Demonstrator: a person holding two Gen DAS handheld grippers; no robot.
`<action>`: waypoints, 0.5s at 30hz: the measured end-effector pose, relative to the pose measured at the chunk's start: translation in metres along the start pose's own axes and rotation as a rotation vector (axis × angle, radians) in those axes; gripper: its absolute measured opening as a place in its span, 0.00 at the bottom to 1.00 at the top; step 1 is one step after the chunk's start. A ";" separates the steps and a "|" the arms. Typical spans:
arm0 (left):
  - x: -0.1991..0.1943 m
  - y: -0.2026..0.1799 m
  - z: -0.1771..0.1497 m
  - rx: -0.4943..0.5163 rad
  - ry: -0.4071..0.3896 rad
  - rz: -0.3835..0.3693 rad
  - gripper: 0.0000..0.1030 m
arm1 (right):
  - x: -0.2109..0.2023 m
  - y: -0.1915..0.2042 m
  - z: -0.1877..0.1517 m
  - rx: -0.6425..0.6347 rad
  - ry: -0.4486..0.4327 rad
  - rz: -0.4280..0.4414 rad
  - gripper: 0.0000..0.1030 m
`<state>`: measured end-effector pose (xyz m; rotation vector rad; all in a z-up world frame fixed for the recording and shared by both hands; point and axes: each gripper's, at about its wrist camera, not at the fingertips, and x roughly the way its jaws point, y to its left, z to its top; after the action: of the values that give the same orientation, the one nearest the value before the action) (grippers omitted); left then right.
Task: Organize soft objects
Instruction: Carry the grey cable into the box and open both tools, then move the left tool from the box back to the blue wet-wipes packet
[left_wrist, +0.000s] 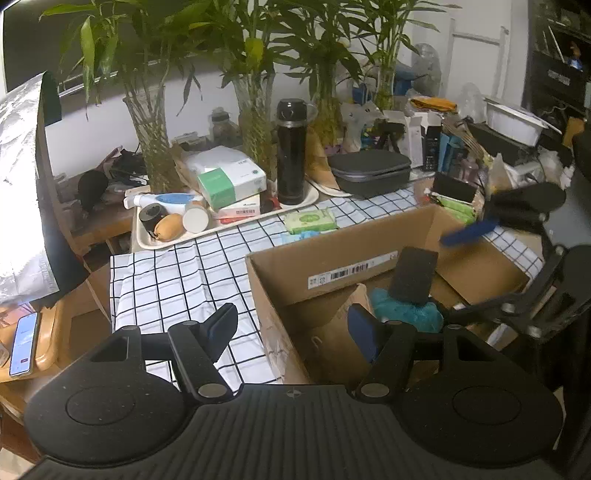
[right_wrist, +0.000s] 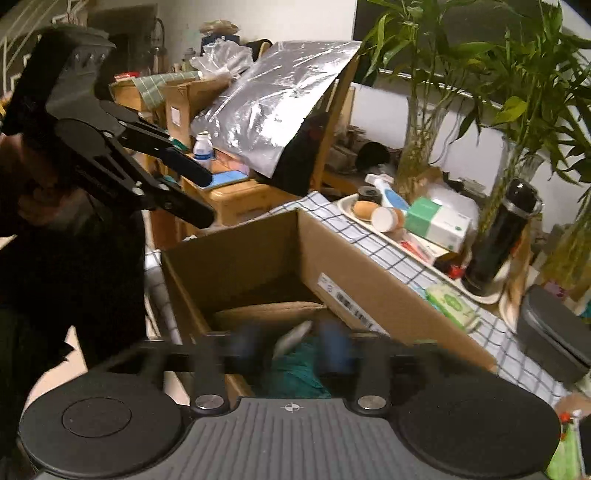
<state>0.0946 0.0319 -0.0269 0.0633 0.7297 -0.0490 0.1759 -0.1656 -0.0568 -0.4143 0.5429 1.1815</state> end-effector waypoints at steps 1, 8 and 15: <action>0.001 0.000 0.000 0.004 0.002 -0.003 0.63 | -0.002 0.000 0.000 -0.001 -0.010 -0.007 0.88; 0.006 -0.006 -0.004 0.033 0.010 -0.013 0.63 | -0.005 -0.008 -0.003 0.031 -0.030 -0.046 0.98; 0.008 -0.004 -0.001 0.023 0.001 -0.027 0.63 | -0.005 -0.017 -0.007 0.068 -0.028 -0.090 1.00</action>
<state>0.0995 0.0277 -0.0335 0.0755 0.7309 -0.0833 0.1892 -0.1789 -0.0589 -0.3598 0.5337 1.0779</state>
